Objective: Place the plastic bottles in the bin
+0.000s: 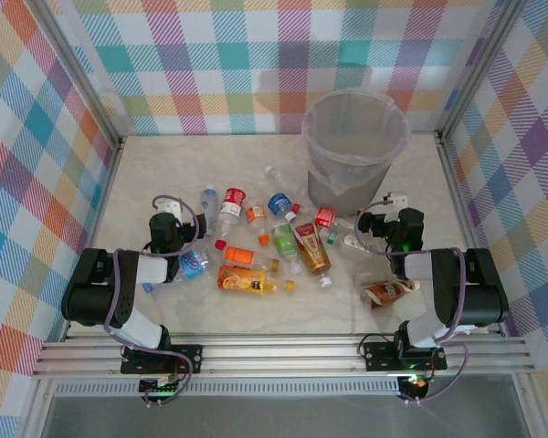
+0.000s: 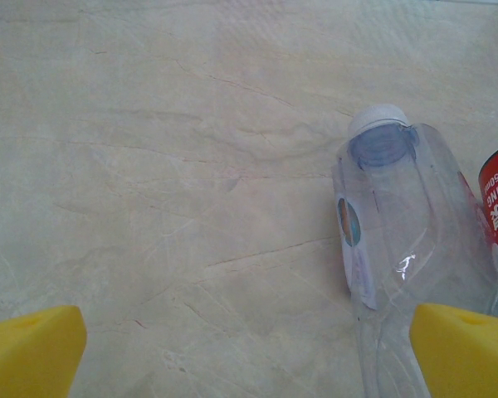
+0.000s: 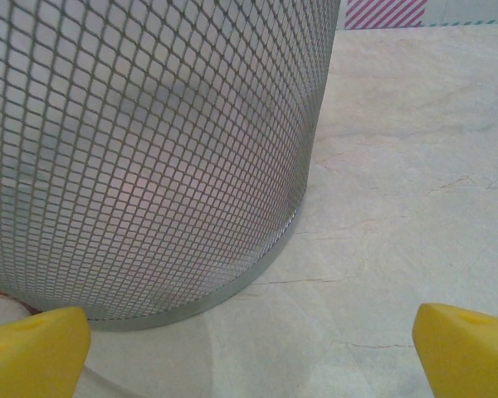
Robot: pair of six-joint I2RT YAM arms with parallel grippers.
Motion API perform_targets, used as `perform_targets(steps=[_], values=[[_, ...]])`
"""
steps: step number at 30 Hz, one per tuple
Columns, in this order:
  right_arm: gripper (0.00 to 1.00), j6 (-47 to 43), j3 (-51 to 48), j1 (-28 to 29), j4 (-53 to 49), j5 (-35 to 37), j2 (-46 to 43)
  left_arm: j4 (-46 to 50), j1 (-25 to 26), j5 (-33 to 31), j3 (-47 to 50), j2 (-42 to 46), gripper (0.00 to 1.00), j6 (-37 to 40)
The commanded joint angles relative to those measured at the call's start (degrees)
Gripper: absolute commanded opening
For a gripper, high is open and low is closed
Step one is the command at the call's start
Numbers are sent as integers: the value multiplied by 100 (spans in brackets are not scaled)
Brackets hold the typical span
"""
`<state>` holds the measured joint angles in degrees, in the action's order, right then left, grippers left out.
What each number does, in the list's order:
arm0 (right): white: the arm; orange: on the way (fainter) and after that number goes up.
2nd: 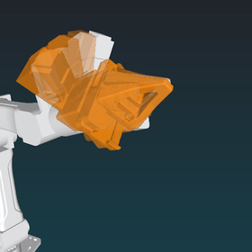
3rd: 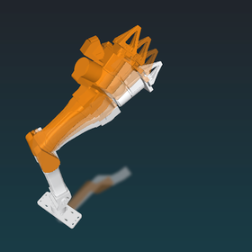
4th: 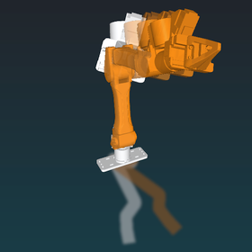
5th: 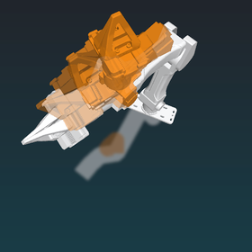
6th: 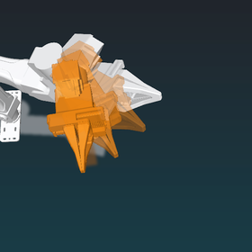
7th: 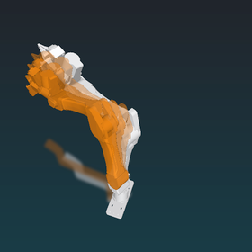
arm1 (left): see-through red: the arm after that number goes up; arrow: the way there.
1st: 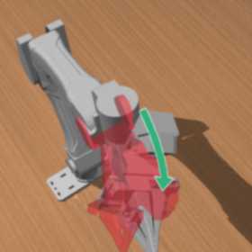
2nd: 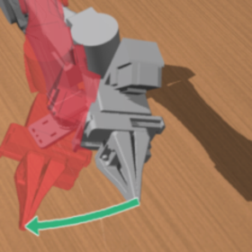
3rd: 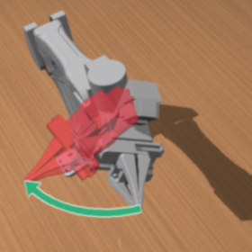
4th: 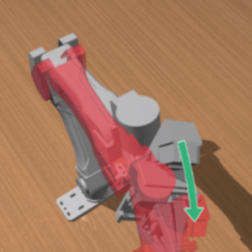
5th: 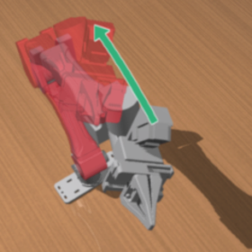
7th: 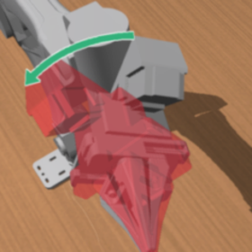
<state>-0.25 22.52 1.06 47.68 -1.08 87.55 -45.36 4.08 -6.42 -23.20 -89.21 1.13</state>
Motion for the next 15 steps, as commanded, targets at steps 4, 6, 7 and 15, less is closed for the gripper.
perform_targets(steps=[4, 6, 7, 15], values=[[100, 78, 112, -71, 4, -9, 52, -59, -3, 105, -108, -44, 100, 63], [100, 80, 102, -73, 4, -19, 45, -60, 3, 105, -109, -44, 100, 68], [100, 78, 87, -71, 24, 12, 35, -52, -3, 104, -106, -50, 100, 66], [100, 200, -235, -71, 291, 296, -354, -189, 14, -2, -18, -14, 100, 56]])
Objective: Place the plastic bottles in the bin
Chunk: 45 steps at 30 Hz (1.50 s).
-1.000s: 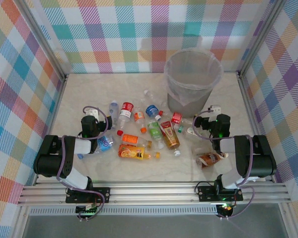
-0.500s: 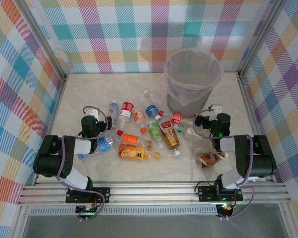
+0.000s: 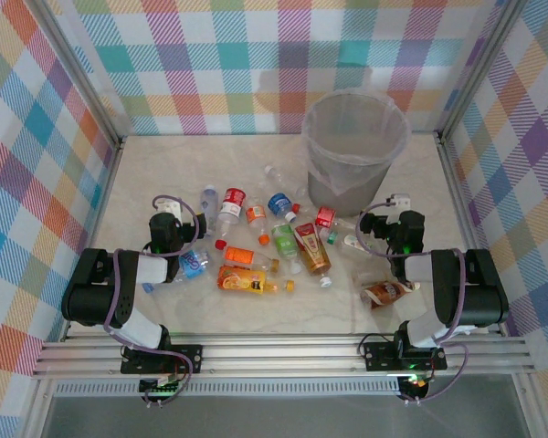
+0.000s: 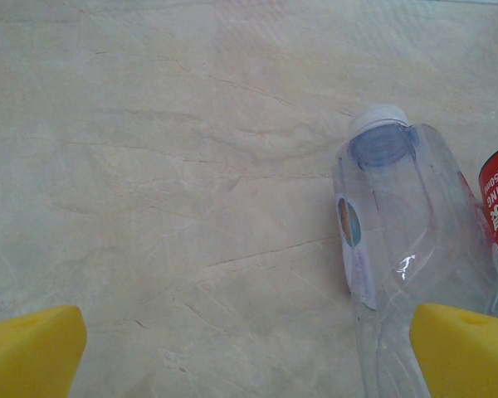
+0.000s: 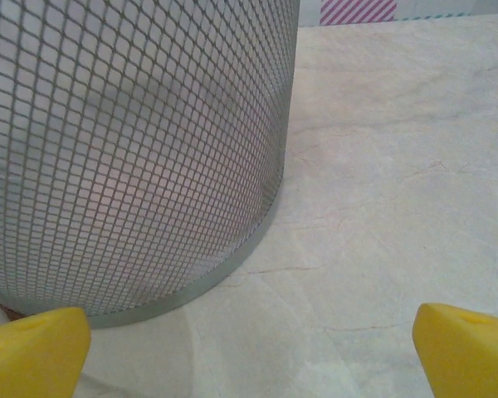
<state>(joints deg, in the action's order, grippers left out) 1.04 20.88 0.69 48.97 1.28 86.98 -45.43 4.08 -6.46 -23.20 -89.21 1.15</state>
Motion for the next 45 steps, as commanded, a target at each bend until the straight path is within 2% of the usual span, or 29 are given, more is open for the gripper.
perform_targets(steps=[1, 5, 8, 13, 16, 20, 24, 29, 35, 37, 38, 41, 45], values=[[100, 72, -96, -38, 116, 87, -410, -234, 21, -74, 33, 47, 100, 7], [100, 159, -130, -34, -357, 286, -990, -273, 24, -200, 298, 563, 100, -30], [100, 250, 3, -13, -1054, 357, -1474, 289, 105, -375, 193, 979, 100, -53], [100, 544, 463, 114, -2678, 906, -2308, 1760, 363, -700, -299, 1768, 100, -240], [100, 1002, 724, 185, -3595, 921, -2747, 2951, 499, -786, -792, 2313, 100, -610], [100, 1376, 1170, 495, -4800, 654, -2928, 4754, 617, -499, -1756, 2660, 100, -1249], [100, 1714, 1169, 1179, -5594, 1155, -3417, 5870, 723, 473, -2696, 2637, 100, -1517], [100, 2169, 1316, 1704, -6717, 1111, -3897, 6546, 925, 1806, -3688, 2453, 100, -1328], [100, 2387, 1678, 2252, -7665, 797, -4081, 6800, 937, 3760, -4720, 1913, 100, -582], [100, 2499, 1851, 2404, -7910, 609, -4017, 7297, 977, 4618, -5280, 1517, 100, -91], [100, 2547, 1938, 2503, -8035, 606, -3950, 7575, 1016, 4844, -5522, 1337, 100, 180], [100, 2603, 2176, 2771, -8323, 644, -3712, 8298, 1174, 5130, -6163, 884, 100, 920], [96, 2636, 2519, 3195, -8591, 630, -3279, 8505, 1421, 4820, -6506, 686, 100, 1361]])
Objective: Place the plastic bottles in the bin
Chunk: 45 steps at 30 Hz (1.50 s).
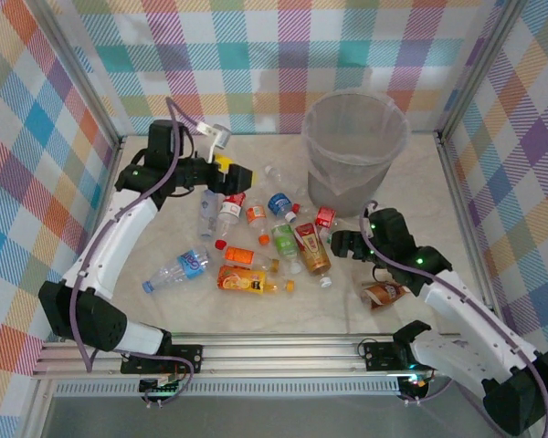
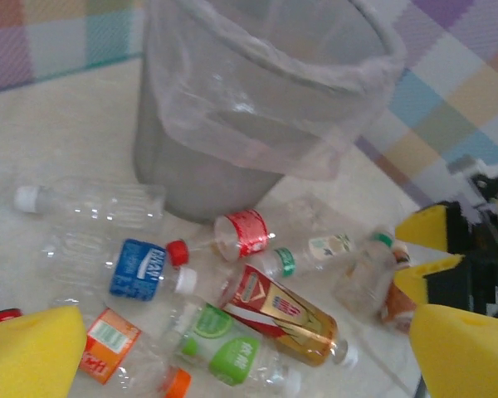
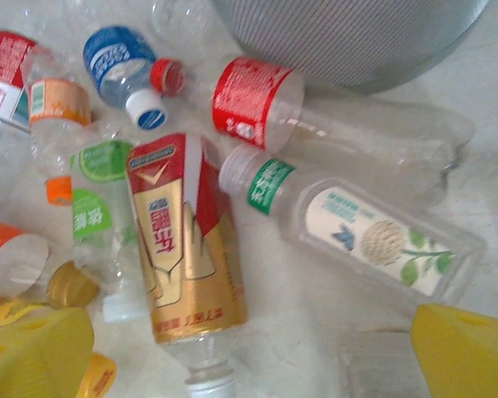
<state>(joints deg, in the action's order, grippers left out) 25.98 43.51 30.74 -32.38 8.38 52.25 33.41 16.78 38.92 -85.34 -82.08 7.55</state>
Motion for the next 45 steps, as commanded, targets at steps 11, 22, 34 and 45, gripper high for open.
perform_targets(steps=[11, 22, 34, 45], values=[[85, 310, 940, 1102, -1150, -134, 1525, 258, 379, 212, 188, 517, 100, 1798], [79, 297, 959, 1356, -831, -103, 2433, -194, 1028, 577, 1071, 588, 100, 1890], [78, 53, 721, 1356, -15, 78, 3007, -574, 1768, 524, 1362, 621, 100, 1745], [78, 8, 651, 1355, 361, 204, 3538, -519, 1778, 466, 1262, 650, 100, 1750]])
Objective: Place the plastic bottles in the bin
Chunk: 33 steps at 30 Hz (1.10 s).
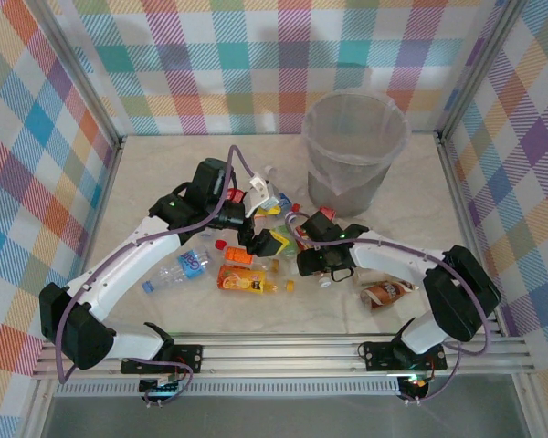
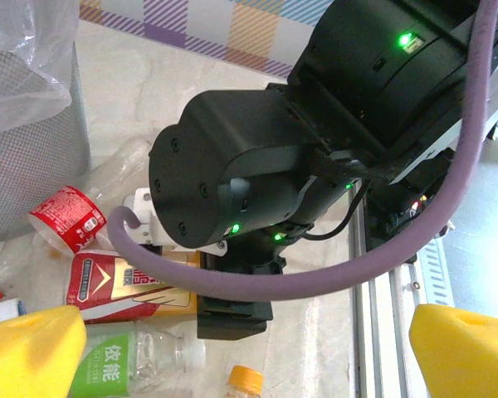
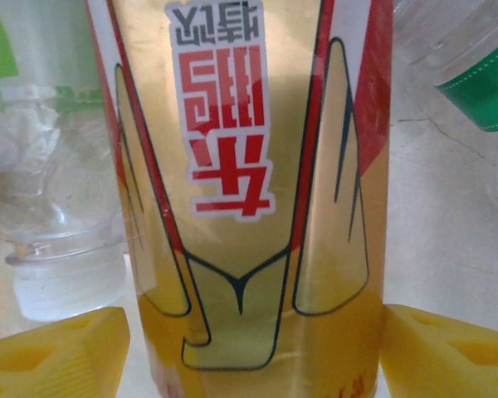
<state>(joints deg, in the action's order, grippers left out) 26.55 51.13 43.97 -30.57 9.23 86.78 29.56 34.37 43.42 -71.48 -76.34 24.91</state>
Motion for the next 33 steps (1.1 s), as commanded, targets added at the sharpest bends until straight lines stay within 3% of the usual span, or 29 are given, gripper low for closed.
perform_targets(steps=[1, 12, 17, 27, 33], values=[[78, -52, -112, 33, 199, 140, 121, -142, 26, -37, -122, 91, 100, 15], [70, -81, -182, 33, 350, 210, 229, -140, 26, -219, -121, 172, 100, 15], [63, -97, -283, 33, 299, 254, -86, -157, 25, -235, -111, 222, 100, 1], [59, -320, -80, 33, -118, 221, -1055, -814, 26, -137, 16, 651, 100, -558], [59, -541, 449, 33, -380, 52, -1478, -775, 26, -584, 79, 1103, 100, -626]])
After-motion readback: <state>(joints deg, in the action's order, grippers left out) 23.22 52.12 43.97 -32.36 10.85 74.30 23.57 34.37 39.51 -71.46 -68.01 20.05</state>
